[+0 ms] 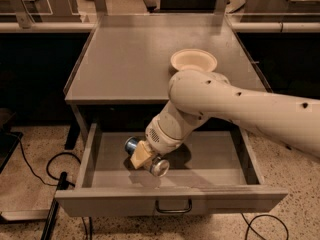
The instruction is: Place redbull can into top drawer
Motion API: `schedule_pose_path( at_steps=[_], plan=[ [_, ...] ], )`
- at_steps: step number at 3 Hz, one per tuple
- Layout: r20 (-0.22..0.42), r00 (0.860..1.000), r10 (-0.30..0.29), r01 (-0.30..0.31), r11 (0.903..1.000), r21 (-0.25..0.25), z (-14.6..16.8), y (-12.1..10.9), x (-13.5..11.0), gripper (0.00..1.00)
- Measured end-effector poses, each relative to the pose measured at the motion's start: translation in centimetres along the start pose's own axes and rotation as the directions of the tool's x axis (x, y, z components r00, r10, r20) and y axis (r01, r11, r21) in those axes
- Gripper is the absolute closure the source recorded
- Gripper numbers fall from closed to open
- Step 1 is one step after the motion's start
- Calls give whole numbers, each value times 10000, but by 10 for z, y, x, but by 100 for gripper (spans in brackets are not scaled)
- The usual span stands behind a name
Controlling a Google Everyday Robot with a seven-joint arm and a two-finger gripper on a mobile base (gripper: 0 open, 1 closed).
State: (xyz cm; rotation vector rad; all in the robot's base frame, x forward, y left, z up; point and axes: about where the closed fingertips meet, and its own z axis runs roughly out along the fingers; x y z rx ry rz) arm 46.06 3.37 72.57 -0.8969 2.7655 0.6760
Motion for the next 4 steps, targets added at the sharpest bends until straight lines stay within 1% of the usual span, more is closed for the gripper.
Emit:
schedule_pose_path(
  at_steps=[1,2,3,4],
  plan=[
    [-53,9991,413,-412,9989,239,32,-45,2,100],
    [-53,9991,413,-411,9989,239,32,-45,2,100],
    [115,9956,927,-931,9949,392,44,-66,8,100],
    [220,9902,1378,-1389,9887,566,55,-87,16,100]
  ],
)
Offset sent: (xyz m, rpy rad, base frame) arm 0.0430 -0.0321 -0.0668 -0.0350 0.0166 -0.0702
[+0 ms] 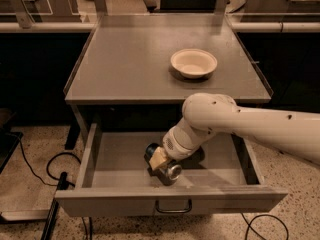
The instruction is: Place redbull can into top drawer
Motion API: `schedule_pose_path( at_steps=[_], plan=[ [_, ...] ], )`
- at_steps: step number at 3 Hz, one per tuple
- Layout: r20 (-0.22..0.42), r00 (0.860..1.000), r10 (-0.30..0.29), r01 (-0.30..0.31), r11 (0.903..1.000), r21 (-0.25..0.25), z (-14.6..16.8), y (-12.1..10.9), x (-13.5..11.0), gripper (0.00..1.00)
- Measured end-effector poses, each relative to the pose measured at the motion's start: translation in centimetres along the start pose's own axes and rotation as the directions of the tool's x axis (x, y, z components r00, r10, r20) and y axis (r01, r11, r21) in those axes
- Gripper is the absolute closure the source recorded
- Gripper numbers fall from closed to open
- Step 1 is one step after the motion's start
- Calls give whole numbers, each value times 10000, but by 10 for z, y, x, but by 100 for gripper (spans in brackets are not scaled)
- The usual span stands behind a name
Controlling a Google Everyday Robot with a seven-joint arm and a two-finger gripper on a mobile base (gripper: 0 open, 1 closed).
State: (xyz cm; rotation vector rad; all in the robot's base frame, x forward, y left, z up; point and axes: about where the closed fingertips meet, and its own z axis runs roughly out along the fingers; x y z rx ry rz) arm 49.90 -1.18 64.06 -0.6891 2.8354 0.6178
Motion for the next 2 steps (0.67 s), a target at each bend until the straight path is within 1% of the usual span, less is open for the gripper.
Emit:
schedule_pose_path(
  at_steps=[1,2],
  plan=[
    [48,9994,345,-346,9993,153,11,-16,4,100],
    [42,9985,553,-554,9981,268,23,-27,6,100]
  ],
)
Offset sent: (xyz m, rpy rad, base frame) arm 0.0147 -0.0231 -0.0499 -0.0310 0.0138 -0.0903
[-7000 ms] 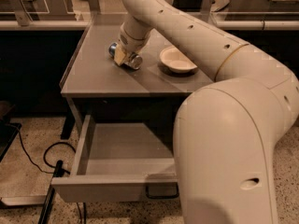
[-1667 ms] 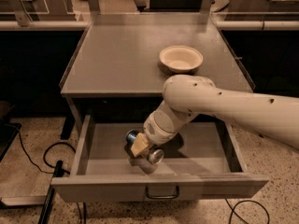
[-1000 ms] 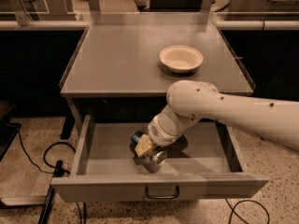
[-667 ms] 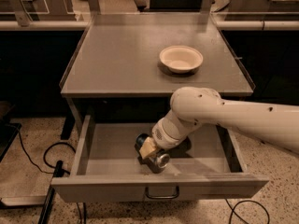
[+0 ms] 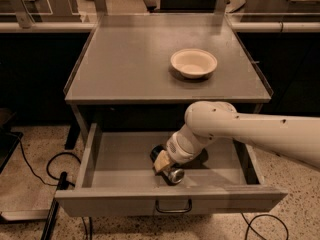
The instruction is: Place redbull can into top drawer
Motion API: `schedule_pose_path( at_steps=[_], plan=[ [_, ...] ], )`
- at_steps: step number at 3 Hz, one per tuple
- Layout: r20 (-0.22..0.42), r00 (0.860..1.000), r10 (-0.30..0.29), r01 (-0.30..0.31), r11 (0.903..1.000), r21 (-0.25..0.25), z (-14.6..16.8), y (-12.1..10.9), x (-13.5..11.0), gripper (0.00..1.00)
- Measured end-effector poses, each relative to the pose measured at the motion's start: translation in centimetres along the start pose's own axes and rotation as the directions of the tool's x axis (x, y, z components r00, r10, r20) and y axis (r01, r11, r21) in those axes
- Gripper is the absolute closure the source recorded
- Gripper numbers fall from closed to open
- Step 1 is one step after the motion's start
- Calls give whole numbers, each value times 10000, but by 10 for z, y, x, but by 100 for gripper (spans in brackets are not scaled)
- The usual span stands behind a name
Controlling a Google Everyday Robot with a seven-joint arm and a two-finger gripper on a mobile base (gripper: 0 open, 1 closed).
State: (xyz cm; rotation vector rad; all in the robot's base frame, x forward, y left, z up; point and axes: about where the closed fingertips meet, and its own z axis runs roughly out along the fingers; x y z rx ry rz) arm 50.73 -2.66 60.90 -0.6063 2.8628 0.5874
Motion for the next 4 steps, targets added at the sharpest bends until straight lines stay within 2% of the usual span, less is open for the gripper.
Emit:
schedule_pose_path(
  at_steps=[2,3,4],
  plan=[
    [-39,9999,137,-137,9999,13,9,-5,-1,100],
    [-40,9999,136,-136,9999,13,9,-5,-1,81],
    [-40,9999,136,-136,9999,13,9,-5,-1,58]
  ],
)
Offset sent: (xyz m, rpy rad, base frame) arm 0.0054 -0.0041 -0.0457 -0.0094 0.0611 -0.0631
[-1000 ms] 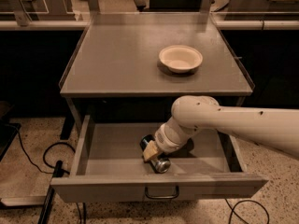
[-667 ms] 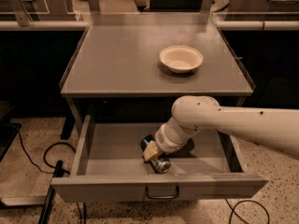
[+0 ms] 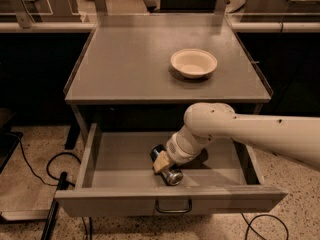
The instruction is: Place redbull can into top drawer
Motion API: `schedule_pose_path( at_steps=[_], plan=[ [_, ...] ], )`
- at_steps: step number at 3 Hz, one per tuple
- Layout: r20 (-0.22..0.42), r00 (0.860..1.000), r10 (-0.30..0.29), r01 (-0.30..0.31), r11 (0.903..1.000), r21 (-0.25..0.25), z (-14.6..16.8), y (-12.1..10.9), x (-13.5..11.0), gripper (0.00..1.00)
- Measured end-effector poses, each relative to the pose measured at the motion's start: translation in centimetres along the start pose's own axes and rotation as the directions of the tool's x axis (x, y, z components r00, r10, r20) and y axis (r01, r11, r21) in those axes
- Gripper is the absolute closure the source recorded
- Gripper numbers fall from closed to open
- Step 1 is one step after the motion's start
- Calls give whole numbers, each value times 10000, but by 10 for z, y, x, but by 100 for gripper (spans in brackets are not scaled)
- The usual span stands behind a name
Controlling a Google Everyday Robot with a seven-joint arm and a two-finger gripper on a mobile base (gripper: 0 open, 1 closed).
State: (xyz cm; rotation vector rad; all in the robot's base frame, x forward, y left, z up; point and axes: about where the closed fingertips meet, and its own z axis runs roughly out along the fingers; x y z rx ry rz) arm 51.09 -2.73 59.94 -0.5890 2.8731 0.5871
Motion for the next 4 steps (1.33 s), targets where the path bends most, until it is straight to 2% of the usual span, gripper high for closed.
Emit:
schedule_pose_path(
  at_steps=[2,3,4],
  plan=[
    [-1,10000,-1,1,10000,0,0,0,0,11],
    [-3,10000,-2,2,10000,-1,0,0,0,0],
    [-3,10000,-2,2,10000,-1,0,0,0,0]
  ],
)
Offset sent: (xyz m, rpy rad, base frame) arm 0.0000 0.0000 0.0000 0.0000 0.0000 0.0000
